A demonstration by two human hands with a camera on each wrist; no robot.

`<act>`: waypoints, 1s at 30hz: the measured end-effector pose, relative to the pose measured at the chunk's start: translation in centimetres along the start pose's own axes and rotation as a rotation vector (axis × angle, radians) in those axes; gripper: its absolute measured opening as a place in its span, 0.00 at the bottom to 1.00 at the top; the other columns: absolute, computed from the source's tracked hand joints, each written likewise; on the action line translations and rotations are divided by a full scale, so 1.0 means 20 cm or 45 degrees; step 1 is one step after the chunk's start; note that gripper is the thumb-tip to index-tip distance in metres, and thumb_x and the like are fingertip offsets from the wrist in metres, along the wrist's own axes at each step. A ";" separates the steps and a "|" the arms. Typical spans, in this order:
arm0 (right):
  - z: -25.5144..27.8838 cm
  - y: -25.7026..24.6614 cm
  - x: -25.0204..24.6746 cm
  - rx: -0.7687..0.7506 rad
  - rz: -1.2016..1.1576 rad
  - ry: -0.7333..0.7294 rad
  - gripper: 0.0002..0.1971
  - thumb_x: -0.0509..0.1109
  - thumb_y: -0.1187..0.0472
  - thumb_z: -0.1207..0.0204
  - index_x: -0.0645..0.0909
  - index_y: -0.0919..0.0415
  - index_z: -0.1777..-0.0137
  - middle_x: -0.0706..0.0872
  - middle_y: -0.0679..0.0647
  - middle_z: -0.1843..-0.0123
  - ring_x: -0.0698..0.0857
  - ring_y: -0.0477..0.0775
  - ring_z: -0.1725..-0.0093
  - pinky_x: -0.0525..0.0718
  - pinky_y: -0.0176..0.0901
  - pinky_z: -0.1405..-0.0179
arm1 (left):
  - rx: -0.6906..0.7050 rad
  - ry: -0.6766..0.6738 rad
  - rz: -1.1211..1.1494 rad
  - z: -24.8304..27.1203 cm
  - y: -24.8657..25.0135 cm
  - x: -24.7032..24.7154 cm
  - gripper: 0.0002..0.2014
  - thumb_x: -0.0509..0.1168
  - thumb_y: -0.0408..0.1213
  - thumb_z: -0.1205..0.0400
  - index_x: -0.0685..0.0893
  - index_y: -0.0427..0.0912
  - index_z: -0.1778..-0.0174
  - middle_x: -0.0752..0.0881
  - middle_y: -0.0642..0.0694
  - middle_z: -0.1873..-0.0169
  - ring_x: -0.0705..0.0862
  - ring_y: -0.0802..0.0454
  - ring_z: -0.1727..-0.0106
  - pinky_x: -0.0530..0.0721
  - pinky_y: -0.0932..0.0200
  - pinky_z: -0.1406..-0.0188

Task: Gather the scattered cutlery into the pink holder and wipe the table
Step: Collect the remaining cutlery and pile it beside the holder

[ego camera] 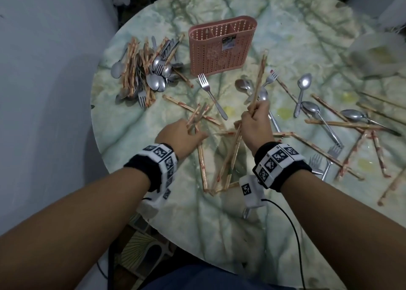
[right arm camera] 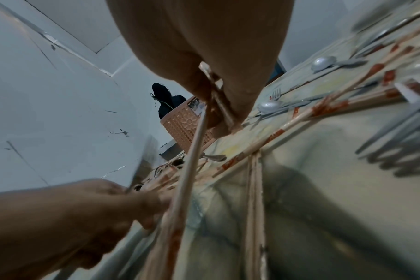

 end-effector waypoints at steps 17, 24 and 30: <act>0.02 0.19 -0.07 -0.170 1.264 -0.357 0.11 0.64 0.58 0.17 0.79 0.55 0.37 0.73 0.57 0.36 0.84 0.65 0.51 0.82 0.51 0.56 | 0.075 0.117 0.251 0.06 0.11 -0.01 0.11 0.58 0.44 0.12 0.67 0.41 0.43 0.81 0.42 0.64 0.80 0.41 0.66 0.70 0.50 0.71; 0.00 0.10 -0.04 -0.312 1.256 -0.349 0.08 0.61 0.52 0.15 0.73 0.57 0.46 0.82 0.53 0.58 0.82 0.61 0.60 0.81 0.50 0.63 | -0.024 -0.085 0.236 0.05 0.25 0.24 0.27 0.75 0.64 0.28 0.80 0.45 0.47 0.87 0.48 0.57 0.87 0.46 0.57 0.87 0.49 0.54; -0.03 0.03 -0.10 -0.296 1.202 -0.226 0.11 0.61 0.54 0.16 0.68 0.63 0.44 0.81 0.56 0.64 0.78 0.63 0.65 0.75 0.51 0.66 | -0.037 -0.038 0.213 0.06 0.18 0.19 0.11 0.63 0.47 0.15 0.82 0.44 0.55 0.87 0.42 0.59 0.85 0.39 0.53 0.77 0.54 0.57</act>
Point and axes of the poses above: each hand's wrist, its own z-axis away from the middle knuckle, its own x-axis out of the palm, y = z × x, the point moved 10 cm from there along -z, towards the middle knuckle
